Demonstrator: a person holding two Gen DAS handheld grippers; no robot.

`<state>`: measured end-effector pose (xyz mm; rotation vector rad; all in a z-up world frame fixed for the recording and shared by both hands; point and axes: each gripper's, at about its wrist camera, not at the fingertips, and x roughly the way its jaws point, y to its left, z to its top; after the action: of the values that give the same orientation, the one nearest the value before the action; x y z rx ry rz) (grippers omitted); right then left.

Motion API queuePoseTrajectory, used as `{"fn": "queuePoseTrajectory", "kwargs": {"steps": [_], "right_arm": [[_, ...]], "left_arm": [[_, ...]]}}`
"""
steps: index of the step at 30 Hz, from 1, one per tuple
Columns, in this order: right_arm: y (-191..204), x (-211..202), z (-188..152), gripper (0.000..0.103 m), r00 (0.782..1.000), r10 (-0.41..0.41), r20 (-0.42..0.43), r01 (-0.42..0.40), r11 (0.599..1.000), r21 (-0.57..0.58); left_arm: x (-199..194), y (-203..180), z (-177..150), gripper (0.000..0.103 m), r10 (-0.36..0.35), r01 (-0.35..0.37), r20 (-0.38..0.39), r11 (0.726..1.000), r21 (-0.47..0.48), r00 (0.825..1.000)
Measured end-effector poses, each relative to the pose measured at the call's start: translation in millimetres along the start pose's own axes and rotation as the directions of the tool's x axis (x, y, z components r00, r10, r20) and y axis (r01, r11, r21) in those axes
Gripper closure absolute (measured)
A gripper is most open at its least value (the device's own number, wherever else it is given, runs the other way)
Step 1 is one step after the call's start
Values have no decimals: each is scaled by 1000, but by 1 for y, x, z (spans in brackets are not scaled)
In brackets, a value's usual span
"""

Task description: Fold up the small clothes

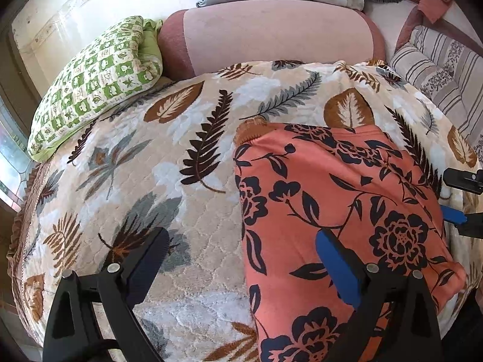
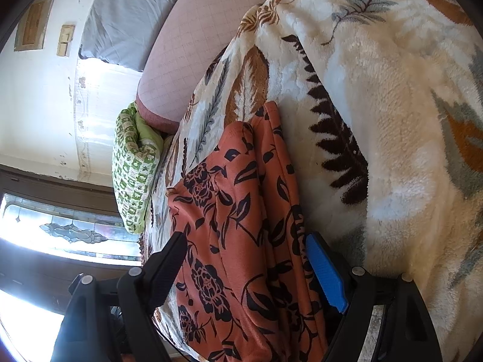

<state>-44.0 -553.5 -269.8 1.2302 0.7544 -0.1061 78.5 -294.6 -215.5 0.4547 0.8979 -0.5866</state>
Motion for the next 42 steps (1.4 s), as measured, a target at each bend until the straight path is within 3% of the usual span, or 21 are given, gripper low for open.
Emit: {"fn": "queuePoseTrajectory", "kwargs": {"steps": [22,33,42], "right_arm": [[-4,10,-2,20,999,-17,-27,16,1000,-18],[0,27,-8,18,995,-86,-55,83,995,-59],[6,29,-9,18,997,-58,-45,55,996,-66]], "left_arm": [[24,-15,4,5,-18,19,-43,1000,13,999],[31,-20,2,5,-7,8,-55,1000,20,998],[25,-20,2,5,10,-9,-44,1000,24,999]]}}
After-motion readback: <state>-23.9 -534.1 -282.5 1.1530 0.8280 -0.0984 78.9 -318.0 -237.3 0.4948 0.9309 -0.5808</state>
